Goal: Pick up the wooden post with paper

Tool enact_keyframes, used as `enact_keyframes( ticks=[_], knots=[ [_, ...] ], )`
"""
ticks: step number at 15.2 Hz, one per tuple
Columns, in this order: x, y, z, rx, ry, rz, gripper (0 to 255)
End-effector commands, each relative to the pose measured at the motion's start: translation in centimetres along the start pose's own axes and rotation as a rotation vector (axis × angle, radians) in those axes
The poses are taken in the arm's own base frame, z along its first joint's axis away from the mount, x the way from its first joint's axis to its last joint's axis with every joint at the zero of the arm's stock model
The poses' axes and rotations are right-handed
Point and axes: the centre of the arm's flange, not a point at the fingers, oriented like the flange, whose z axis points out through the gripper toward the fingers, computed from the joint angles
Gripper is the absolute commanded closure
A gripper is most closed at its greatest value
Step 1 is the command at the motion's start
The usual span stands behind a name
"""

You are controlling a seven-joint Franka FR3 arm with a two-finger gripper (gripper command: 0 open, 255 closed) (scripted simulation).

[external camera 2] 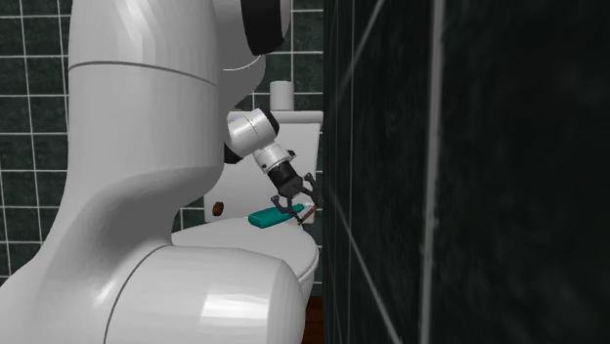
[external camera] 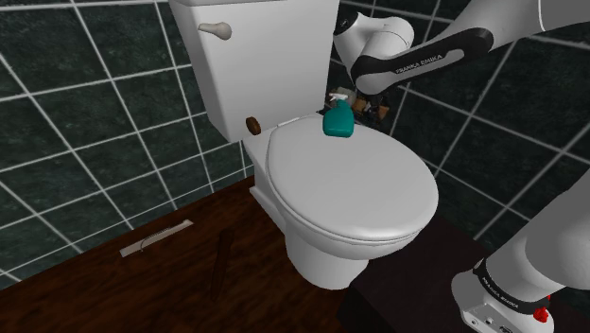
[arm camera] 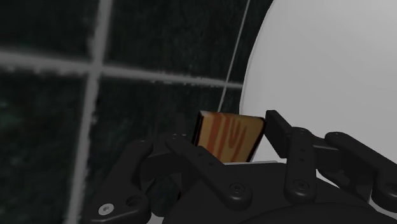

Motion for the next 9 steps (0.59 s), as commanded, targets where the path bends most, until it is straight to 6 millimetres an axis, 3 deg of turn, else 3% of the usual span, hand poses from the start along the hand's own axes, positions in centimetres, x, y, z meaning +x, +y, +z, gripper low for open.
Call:
enact_keyframes(
  ticks=[1,9],
  knots=[
    [-0.4,0.6,-0.9,0.0,0.0,0.001,255],
    [-1.5,2.9,-4.3,0.0,0.0,0.001,255]
  ],
)
